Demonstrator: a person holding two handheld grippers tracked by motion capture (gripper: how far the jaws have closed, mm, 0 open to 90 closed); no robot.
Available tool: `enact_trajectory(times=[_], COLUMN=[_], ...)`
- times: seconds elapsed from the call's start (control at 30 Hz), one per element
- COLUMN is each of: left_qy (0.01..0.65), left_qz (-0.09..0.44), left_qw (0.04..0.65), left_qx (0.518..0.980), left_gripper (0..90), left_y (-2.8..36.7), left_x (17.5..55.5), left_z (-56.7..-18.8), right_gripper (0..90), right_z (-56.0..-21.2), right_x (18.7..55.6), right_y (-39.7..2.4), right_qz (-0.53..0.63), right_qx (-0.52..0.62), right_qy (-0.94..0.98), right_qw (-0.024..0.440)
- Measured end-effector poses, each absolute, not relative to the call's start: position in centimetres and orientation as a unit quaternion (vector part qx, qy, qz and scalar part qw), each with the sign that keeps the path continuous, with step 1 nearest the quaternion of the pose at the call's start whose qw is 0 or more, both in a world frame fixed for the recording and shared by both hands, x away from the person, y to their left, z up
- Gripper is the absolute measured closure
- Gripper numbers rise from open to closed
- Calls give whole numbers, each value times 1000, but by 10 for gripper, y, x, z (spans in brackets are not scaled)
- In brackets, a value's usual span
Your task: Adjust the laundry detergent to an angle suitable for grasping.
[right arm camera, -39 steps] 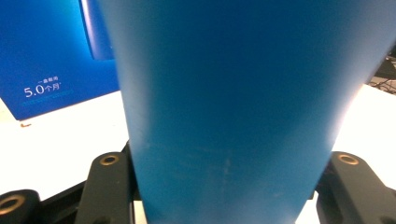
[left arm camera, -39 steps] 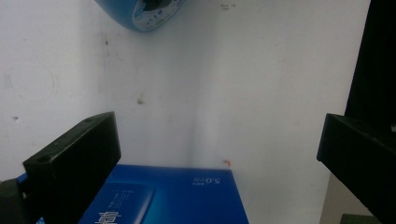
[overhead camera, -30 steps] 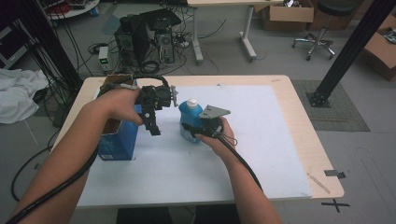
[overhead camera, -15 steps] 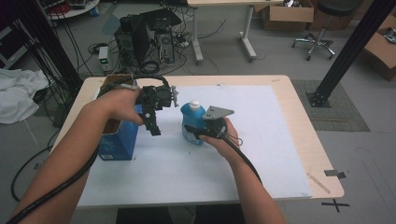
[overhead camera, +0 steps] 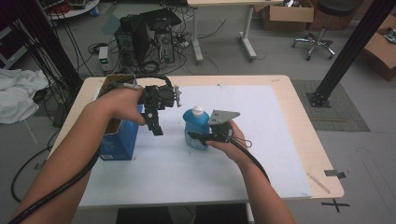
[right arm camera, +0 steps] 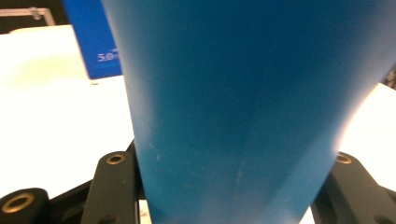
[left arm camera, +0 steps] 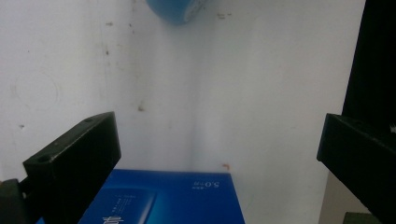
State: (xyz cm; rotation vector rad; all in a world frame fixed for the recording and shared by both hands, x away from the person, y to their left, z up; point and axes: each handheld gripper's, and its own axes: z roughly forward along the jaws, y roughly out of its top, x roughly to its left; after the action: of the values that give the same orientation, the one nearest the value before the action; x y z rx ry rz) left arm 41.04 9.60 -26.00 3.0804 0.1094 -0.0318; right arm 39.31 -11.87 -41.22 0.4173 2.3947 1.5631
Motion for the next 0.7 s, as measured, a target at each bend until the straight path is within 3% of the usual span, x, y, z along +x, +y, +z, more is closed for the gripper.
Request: enact_trajectory(times=[0.7], left_qy=[36], left_qz=[-9], left_qw=[25], left_qx=[999], left_gripper=[1], left_y=[96], left_x=[407], left_z=[-258], right_gripper=[456], right_z=[-405], right_x=[378], right_y=[-131], right_qz=[540], right_qx=[89], right_qy=[833], right_qw=[81])
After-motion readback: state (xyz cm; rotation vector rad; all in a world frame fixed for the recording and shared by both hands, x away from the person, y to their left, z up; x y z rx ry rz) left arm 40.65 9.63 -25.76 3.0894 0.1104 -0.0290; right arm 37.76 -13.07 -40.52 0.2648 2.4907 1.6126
